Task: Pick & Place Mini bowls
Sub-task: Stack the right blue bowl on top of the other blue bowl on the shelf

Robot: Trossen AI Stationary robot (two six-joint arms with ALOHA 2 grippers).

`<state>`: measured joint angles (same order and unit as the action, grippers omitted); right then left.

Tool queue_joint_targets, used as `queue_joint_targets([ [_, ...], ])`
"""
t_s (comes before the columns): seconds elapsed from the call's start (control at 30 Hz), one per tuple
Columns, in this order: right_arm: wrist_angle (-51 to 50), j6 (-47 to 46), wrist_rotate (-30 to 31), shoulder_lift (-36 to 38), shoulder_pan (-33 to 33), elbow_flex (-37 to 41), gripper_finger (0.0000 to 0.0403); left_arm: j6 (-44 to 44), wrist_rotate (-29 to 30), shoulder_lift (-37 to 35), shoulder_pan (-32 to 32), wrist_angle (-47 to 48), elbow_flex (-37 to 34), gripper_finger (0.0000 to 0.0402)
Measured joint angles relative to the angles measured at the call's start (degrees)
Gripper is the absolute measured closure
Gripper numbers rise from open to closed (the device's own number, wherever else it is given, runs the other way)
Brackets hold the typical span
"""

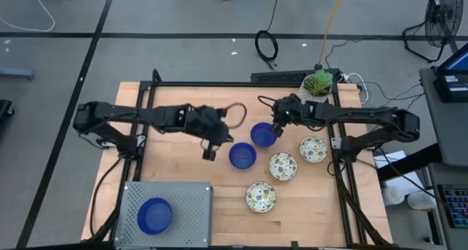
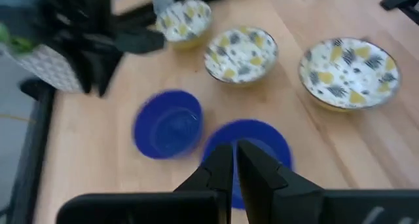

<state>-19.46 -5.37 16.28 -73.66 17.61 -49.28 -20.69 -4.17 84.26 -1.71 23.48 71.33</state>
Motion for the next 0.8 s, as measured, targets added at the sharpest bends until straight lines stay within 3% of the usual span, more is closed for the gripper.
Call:
queue_joint_targets([
  [0.23,-0.21,-2.57,-0.11,-0.07,-0.10,0.53,0.0316,-1.49,-8.31,1.93,-6.66,-7.21,0.00,0.0376],
  [0.33,1.12,-3.89,-0.12,-0.08,-0.13,2.71,0.0316,3.49,-9.33,4.03,-8.33,-10.13,0.02,0.0376],
  [0.5,2.94,-6.01,-2.34,-0.07,-0.05,5.21,0.0306,16.44,-4.93,8.44,-10.21,-14.62,0.02,0.0375],
  [0.67,5.88,-6.66,-10.55,-0.19,-0.12,6.69,0.0267,19.33,-1.06,11.64,-11.84,-14.55,-0.02,0.0375],
  [0.8,6.38,-7.28,-10.39,-2.31,-0.07,7.85,0.0233,20.48,1.85,12.08,-12.67,-13.93,-0.02,0.0375],
])
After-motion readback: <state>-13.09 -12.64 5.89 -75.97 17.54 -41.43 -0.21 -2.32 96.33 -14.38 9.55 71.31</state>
